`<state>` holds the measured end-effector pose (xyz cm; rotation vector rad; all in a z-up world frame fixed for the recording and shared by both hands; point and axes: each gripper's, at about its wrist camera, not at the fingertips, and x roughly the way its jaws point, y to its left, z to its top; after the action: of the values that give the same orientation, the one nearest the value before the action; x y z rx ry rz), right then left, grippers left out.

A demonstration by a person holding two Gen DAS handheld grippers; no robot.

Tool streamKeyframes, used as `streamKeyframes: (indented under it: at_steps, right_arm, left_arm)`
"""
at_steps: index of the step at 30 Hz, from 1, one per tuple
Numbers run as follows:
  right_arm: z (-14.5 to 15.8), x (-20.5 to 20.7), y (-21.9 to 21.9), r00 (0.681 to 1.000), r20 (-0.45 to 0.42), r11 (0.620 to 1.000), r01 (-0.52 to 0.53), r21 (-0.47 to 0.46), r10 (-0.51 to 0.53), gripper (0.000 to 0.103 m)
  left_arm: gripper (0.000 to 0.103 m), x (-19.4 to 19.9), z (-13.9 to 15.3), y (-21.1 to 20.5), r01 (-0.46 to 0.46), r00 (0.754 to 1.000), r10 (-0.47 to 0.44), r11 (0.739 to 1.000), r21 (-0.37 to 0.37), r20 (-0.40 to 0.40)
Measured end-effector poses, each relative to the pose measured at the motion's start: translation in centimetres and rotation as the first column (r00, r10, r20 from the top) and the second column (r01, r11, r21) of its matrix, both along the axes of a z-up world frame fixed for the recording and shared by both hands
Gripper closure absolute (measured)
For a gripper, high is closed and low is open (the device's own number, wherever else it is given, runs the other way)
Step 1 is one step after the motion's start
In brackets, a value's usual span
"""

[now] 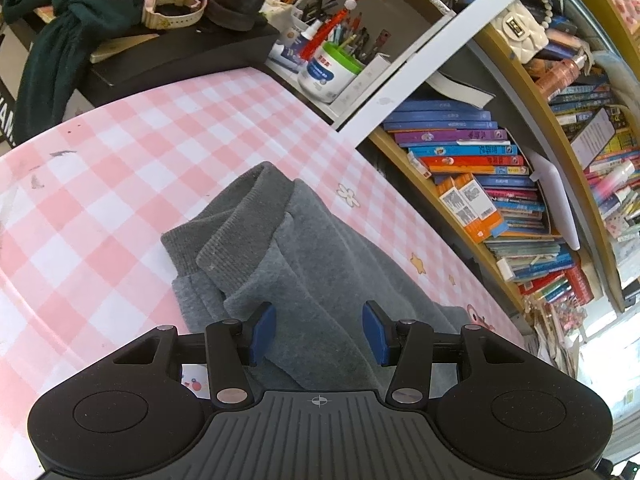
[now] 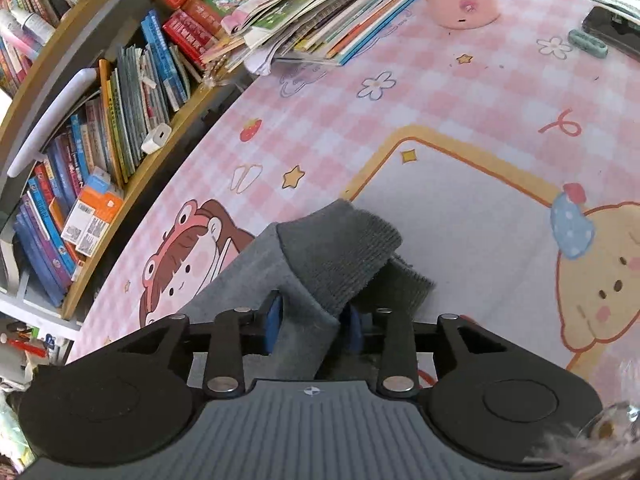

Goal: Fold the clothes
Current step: 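Lower the held cuff onto the folded sweatshirt with the right tool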

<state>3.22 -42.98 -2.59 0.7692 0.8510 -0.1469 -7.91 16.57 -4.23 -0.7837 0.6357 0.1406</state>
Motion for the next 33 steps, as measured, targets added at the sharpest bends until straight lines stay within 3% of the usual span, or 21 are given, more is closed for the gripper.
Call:
streamKeyframes:
  at_steps: [5,11,18,33]
  right_arm:
    - [-0.2,-0.1,0.1,1.0,-0.003,1.0,-0.001,-0.006,0.001,0.071]
    - [0.4,-0.3,0.6,0.999,0.015,0.998,-0.029,-0.053,0.03,0.079]
    - [1.6,0.1,1.5,0.999,0.028,0.987,-0.041,-0.158,0.046,0.073]
    - [1.6,0.1,1.6,0.996,0.054,0.984,-0.065,-0.164,0.075,0.078]
  left_arm:
    - [0.059,0.0,-0.1,0.1,0.004,1.0,-0.003,1.0,-0.016,0.008]
    - [0.059,0.0,0.3,-0.1,0.008,1.0,-0.007,1.0,-0.013,0.023]
    - [0.059,-0.1,0.5,-0.1,-0.01,1.0,0.01,1.0,-0.01,0.023]
    - [0.059,-0.5,0.4,0.5,-0.054,0.998,0.057,0.996,-0.076,0.036]
